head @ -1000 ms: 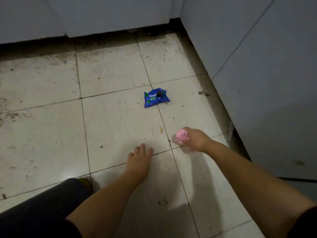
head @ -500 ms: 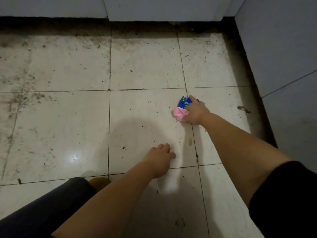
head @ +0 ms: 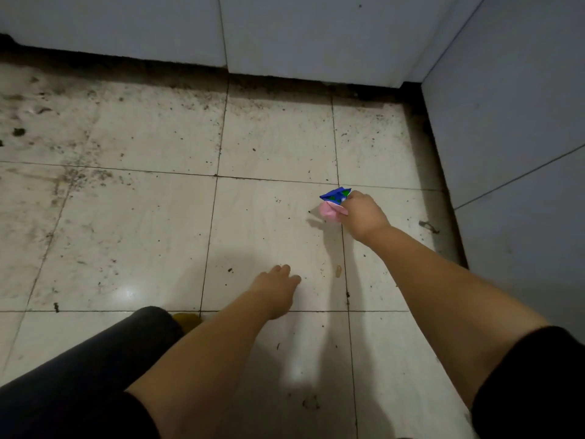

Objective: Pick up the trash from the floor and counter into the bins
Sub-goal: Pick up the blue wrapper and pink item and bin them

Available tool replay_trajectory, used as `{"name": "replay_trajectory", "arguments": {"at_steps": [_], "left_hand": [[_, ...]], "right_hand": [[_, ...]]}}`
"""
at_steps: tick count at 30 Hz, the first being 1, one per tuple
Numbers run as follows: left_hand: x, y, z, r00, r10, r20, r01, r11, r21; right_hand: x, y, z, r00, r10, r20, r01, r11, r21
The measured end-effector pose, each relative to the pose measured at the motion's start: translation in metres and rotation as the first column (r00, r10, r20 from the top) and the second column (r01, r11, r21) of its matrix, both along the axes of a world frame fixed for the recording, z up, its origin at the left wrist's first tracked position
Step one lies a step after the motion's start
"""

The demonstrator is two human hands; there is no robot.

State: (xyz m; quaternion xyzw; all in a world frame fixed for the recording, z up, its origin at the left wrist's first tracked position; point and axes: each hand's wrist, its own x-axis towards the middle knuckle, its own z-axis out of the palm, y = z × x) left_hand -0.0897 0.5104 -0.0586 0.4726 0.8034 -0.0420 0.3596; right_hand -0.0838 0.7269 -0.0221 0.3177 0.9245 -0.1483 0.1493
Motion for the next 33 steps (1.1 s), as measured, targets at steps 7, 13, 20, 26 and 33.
{"name": "replay_trajectory", "arguments": {"at_steps": [7,13,20,26,33], "left_hand": [[-0.029,-0.096,0.064,0.899,0.411,-0.153,-0.407,0.912,0.056],[-0.028,-0.262,0.139,0.709,0.631,-0.314,-0.652,0.757,0.050],[0.034,-0.493,0.222,0.318,0.802,-0.506,-0.887,0.440,0.139],[0.139,-0.630,0.229,0.131,0.845,-0.519,-0.957,0.244,0.155],[0.276,-0.679,0.165,0.025,0.923,-0.384,-0.935,0.158,0.318]], "right_hand": [[-0.055,-0.102,0.059,0.920,0.386,-0.072,-0.374,0.916,0.146],[-0.099,-0.273,0.110,0.710,0.683,-0.171,-0.678,0.729,0.097],[-0.107,-0.503,0.159,0.330,0.890,-0.315,-0.906,0.392,0.159],[-0.048,-0.685,0.155,0.059,0.886,-0.459,-0.983,0.130,0.126],[0.052,-0.842,0.152,-0.206,0.687,-0.697,-0.977,-0.178,0.113]]}}
